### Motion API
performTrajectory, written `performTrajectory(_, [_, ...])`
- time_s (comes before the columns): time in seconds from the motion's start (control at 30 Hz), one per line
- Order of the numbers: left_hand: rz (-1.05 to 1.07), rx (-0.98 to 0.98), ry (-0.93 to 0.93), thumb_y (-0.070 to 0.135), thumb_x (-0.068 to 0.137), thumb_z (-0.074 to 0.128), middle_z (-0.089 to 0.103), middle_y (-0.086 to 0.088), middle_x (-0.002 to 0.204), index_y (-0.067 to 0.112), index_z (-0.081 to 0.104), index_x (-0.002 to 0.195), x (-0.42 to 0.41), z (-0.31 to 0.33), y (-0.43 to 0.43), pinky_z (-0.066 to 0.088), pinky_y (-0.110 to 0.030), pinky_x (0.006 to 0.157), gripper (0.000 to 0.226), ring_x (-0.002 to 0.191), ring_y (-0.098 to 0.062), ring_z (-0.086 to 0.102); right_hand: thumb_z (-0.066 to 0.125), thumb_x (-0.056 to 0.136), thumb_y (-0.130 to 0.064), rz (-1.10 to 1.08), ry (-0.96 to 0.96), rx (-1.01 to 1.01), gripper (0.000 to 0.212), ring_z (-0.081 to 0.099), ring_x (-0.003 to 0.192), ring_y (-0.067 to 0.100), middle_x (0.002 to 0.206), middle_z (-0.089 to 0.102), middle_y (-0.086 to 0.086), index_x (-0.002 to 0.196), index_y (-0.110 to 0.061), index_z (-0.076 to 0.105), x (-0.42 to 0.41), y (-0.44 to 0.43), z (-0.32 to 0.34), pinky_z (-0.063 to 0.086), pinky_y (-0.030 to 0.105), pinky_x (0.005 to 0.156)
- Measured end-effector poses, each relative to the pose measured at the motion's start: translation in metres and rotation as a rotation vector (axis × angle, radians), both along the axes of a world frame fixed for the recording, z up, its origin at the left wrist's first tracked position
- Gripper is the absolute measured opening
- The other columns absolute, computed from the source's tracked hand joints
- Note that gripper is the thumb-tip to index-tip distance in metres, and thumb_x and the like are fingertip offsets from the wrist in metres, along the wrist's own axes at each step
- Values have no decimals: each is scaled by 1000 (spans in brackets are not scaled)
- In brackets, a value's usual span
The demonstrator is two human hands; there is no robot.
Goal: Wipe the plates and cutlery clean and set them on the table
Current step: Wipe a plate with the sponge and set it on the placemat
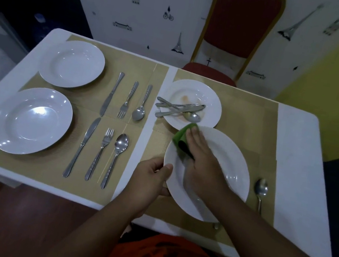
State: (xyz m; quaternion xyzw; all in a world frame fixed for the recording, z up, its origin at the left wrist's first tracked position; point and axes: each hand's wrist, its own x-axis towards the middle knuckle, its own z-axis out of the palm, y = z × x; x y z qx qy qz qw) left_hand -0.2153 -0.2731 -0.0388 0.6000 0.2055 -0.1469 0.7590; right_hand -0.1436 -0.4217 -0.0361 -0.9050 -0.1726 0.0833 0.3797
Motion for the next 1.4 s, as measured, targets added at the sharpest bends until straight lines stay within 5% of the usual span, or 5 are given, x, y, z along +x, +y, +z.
performTrajectory(0.27, [-47,95,-32,18,101,53,77,-2,94,30,78,98,-9,-3,7,61,-33,61,28,84,-22,75,39,87,7,-148,27,-21,66,5,145,9,158,15,-2,148,-14,22,14,-9,6,8,27,119])
performTrajectory(0.6, [217,-57,111,20,103,53,75,-21,96,14,77,98,-4,-14,30,61,-44,65,25,84,-29,75,50,78,2,420,145,-106,65,27,137,-3,145,35,-14,138,-23,45,-42,-32,4,17,17,115])
performTrajectory(0.87, [134,-3,89,18,103,51,77,-10,99,15,73,111,-10,-15,14,62,-48,70,23,90,-29,75,47,93,-6,-20,104,-185,55,14,143,9,155,23,-1,145,-14,30,-2,-30,-8,5,27,118])
performTrajectory(1.1, [226,-28,132,17,104,51,78,-11,93,11,74,103,-8,-19,31,61,-37,60,24,81,-24,76,44,72,6,400,142,-128,74,17,141,3,151,27,-10,142,-20,38,-41,-15,-24,8,19,116])
performTrajectory(1.4, [172,64,240,22,104,51,75,-17,90,7,72,104,-18,-50,39,60,-41,62,26,75,-29,73,47,83,1,242,118,-511,68,8,146,19,157,17,1,146,-12,27,-18,-54,-45,9,33,118])
